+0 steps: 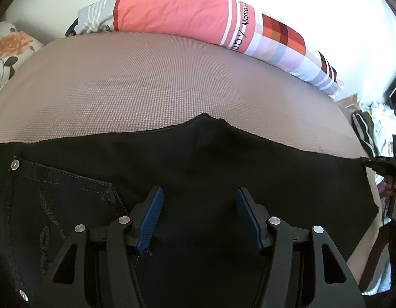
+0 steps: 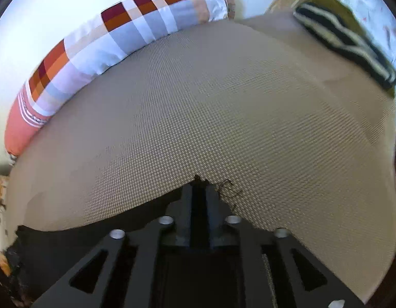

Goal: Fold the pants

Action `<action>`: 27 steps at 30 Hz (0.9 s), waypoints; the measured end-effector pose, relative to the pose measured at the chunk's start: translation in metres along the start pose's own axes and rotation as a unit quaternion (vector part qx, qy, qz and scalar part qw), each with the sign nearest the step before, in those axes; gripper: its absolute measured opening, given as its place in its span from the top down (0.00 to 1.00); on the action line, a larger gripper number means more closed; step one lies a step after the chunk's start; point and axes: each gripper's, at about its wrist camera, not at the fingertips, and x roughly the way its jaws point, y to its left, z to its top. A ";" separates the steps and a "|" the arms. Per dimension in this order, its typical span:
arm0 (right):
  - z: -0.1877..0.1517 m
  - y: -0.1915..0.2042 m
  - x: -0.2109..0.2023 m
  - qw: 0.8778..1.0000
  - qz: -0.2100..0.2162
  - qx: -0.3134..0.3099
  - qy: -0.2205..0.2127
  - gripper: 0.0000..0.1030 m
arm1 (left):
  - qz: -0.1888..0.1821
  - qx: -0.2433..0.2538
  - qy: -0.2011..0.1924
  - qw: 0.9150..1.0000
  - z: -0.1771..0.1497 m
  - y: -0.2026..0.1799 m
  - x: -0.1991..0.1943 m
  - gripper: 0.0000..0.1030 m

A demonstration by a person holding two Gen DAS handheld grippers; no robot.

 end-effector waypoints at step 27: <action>-0.116 0.429 0.020 0.842 0.311 -0.407 0.169 0.74 | 0.090 -0.074 -0.050 0.992 -0.025 0.119 -0.077 0.40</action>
